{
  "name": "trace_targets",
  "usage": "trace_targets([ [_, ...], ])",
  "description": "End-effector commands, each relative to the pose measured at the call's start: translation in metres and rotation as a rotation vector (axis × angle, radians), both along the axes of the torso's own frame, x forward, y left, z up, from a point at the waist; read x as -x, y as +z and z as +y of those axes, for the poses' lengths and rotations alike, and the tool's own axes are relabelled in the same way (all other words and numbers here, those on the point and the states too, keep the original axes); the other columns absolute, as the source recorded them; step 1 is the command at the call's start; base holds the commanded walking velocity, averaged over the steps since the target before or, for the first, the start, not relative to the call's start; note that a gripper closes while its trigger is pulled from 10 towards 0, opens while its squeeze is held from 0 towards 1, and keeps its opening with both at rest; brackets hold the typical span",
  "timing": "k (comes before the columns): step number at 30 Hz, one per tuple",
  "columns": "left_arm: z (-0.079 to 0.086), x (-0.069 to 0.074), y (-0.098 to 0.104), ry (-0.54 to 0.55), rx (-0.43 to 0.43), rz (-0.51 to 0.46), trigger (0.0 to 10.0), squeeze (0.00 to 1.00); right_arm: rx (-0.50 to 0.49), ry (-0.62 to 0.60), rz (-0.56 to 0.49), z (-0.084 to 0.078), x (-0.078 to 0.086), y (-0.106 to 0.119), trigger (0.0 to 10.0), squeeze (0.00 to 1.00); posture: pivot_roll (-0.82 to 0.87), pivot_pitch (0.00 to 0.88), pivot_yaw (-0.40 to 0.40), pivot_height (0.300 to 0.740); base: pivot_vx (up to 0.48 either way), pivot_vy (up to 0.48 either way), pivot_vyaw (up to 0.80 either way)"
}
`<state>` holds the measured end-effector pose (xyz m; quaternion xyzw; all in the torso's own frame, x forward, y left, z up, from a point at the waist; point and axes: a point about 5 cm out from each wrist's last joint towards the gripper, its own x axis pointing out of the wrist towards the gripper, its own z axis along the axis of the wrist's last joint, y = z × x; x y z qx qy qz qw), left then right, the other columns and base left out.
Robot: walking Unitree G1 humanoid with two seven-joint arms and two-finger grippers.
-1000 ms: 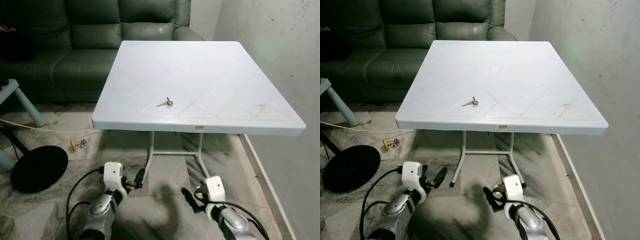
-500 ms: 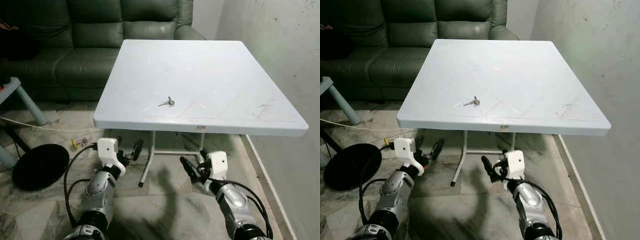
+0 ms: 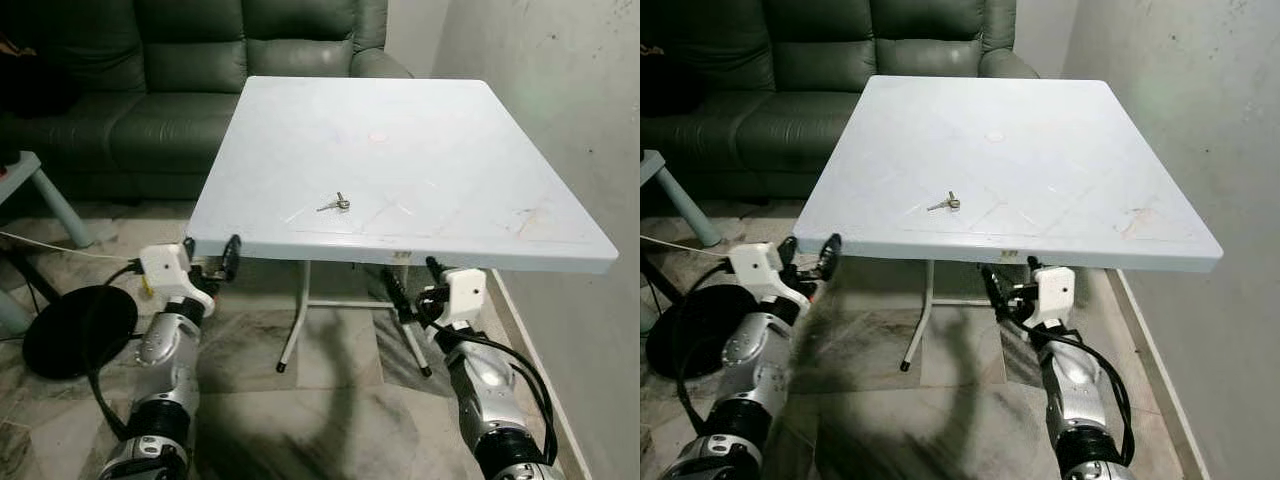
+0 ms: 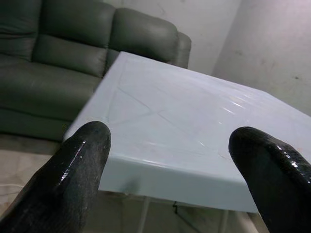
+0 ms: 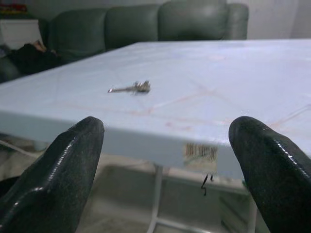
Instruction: Hang keys on a hook
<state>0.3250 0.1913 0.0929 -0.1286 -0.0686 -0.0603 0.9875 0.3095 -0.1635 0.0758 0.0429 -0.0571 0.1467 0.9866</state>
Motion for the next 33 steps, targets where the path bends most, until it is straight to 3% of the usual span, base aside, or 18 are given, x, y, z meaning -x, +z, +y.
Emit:
trace_targets([
  [1, 0.006, 0.004, 0.001, 0.027, 0.005, 0.001, 10.0, 0.0, -0.01, -0.048, -0.025, -0.009, 0.002, 0.006, 10.0, 0.0, 0.0, 0.0, -0.024, 0.732, 0.0, 0.0, 0.0],
  [8, 0.003, 0.015, 0.002, 0.054, 0.04, -0.001, 10.0, 0.0, -0.031, -0.089, -0.069, -0.011, 0.011, 0.017, 10.0, 0.0, 0.0, 0.0, -0.024, 0.732, 0.0, 0.0, 0.0],
  [14, -0.007, 0.028, 0.015, 0.079, 0.065, -0.027, 10.0, 0.0, -0.055, -0.129, -0.098, -0.009, 0.024, 0.027, 10.0, 0.0, -0.01, 0.0, -0.025, 0.732, 0.0, 0.0, 0.0],
  [17, -0.01, 0.037, 0.022, 0.106, 0.094, -0.024, 10.0, 0.0, -0.077, -0.151, -0.067, -0.008, 0.033, 0.024, 10.0, 0.0, -0.01, 0.0, -0.022, 0.732, 0.0, 0.0, 0.0],
  [22, -0.008, 0.052, 0.01, 0.134, 0.084, 0.043, 10.0, 0.0, -0.055, -0.147, -0.008, -0.009, 0.046, 0.012, 10.0, 0.0, -0.01, 0.0, -0.021, 0.732, 0.0, 0.0, 0.0],
  [28, -0.008, 0.062, 0.007, 0.105, 0.118, 0.085, 10.0, 0.0, -0.069, -0.144, -0.034, -0.003, 0.045, 0.03, 10.0, 0.0, 0.0, 0.0, -0.03, 0.732, 0.0, 0.0, 0.0],
  [33, -0.004, 0.06, 0.014, 0.097, 0.12, 0.083, 10.0, 0.0, -0.057, -0.122, -0.056, -0.002, 0.041, 0.042, 10.0, 0.0, 0.0, 0.0, -0.032, 0.732, 0.0, 0.0, 0.0],
])
